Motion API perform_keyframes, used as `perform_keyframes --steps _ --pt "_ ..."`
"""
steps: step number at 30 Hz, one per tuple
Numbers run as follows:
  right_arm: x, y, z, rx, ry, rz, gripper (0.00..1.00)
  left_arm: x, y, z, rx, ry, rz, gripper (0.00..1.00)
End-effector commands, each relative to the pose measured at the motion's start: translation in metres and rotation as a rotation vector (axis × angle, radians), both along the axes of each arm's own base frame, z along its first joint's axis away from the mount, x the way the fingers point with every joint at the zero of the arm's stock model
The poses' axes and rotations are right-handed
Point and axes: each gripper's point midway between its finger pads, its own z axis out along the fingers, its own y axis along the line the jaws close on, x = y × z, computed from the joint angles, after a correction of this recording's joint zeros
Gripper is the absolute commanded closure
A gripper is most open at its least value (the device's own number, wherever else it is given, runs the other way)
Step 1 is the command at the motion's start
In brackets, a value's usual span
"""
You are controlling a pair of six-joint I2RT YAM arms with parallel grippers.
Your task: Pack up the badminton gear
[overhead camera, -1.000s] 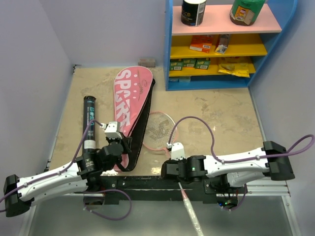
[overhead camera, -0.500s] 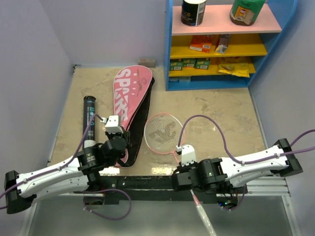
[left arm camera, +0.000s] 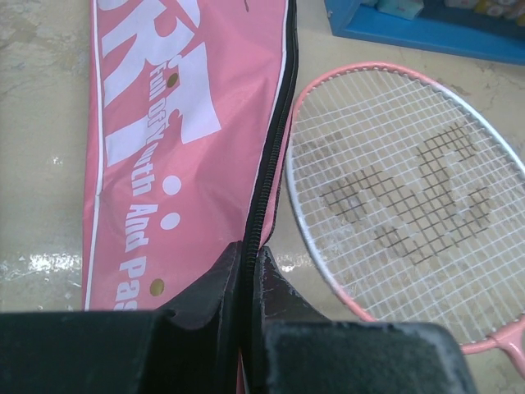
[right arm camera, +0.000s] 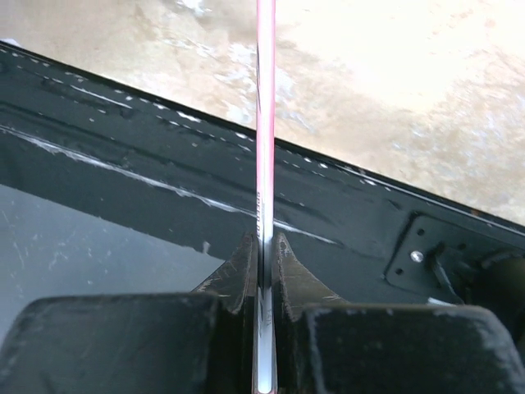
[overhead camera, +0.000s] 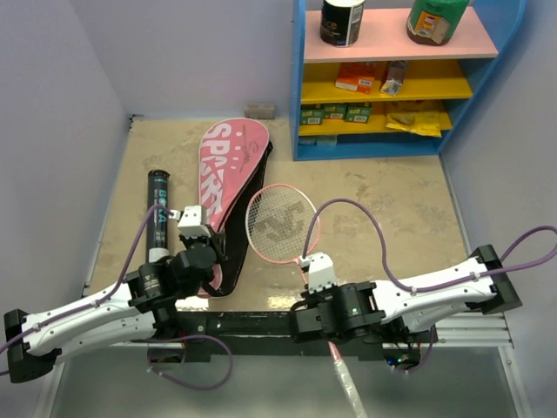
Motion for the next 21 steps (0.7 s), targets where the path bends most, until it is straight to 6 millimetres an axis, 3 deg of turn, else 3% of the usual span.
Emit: perform_keyframes --steps 1,9,14,17,21 --pt "0.013 0.044 0.019 0.112 -0.080 0.001 1.00 0.000 -0.010 0.013 -0.084 -0.030 -0.024 1.00" --pt "0.048 0.102 0.019 0.183 -0.078 0.014 1.00 -0.004 -0.016 -0.002 -0.113 -0.015 -0.064 1.00" --pt "0.076 0.120 0.012 0.240 -0.060 0.034 1.00 -0.007 -0.013 -0.005 -0.129 -0.024 -0.072 1.00" --pt "0.101 0.130 0.010 0.274 -0.081 0.021 1.00 -0.008 -0.011 -0.009 -0.130 -0.024 -0.075 1.00" --pt "0.151 0.147 0.005 0.295 -0.139 -0.019 1.00 -0.012 -0.019 -0.021 -0.143 -0.003 -0.119 1.00"
